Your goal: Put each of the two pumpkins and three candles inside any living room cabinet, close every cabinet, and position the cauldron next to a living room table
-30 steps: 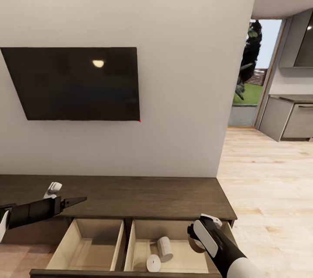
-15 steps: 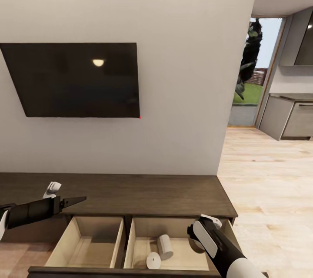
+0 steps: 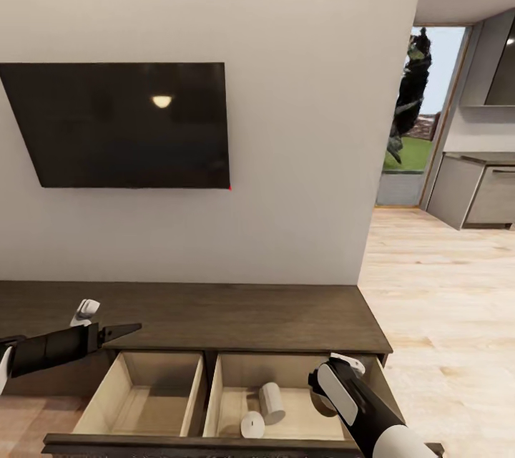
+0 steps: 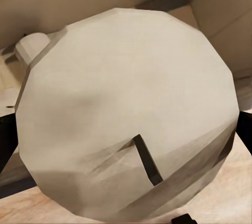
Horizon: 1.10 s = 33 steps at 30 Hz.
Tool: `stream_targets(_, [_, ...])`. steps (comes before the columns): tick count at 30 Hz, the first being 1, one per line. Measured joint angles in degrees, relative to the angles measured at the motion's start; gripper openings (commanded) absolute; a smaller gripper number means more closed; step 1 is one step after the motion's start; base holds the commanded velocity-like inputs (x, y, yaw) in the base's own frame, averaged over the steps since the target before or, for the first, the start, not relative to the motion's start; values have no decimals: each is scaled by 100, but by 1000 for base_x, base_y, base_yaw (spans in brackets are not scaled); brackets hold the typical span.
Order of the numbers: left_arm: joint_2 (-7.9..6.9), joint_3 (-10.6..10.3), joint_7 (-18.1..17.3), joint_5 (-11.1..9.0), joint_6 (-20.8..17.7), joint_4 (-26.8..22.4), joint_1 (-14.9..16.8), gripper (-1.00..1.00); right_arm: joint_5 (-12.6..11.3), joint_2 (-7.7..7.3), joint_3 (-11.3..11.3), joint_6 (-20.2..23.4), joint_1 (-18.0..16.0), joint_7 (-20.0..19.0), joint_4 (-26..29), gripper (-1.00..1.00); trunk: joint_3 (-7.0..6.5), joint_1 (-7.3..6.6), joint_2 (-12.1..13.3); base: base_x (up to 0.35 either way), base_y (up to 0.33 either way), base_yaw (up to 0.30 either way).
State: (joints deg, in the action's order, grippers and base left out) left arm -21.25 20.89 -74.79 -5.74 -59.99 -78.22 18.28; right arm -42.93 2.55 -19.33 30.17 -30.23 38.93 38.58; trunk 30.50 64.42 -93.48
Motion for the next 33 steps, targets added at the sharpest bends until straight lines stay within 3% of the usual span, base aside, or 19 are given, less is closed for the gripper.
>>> stream_targets(5, [-11, 2, -74, -5, 0, 0, 0, 100, 8, 0, -10, -152, -1, -3, 1, -100, 90, 110, -201, 0, 0, 0])
stream_targets(11, [-19, 2, -704, 40, 0, 4, 0, 100, 1, 0, -17, -290, 0, -8, 0, -100, 197, 242, -441, 0, 0, 0])
stream_targets(23, [-26, 24, -804, 22, 0, 8, -8, 100, -1, 0, -18, -309, 0, -9, 0, -100, 413, 505, -922, 0, 0, 0])
stream_targets(27, [-22, 25, -801, 47, 0, 9, -9, 100, 3, -13, -18, -308, -1, -24, 0, -100, 413, 506, -924, 0, 0, 0])
stream_targets(33, [-26, 28, -800, 53, 0, 9, -9, 100, -4, -48, -24, -321, -1, -616, 8, -100, 413, 506, -924, 0, 0, 0])
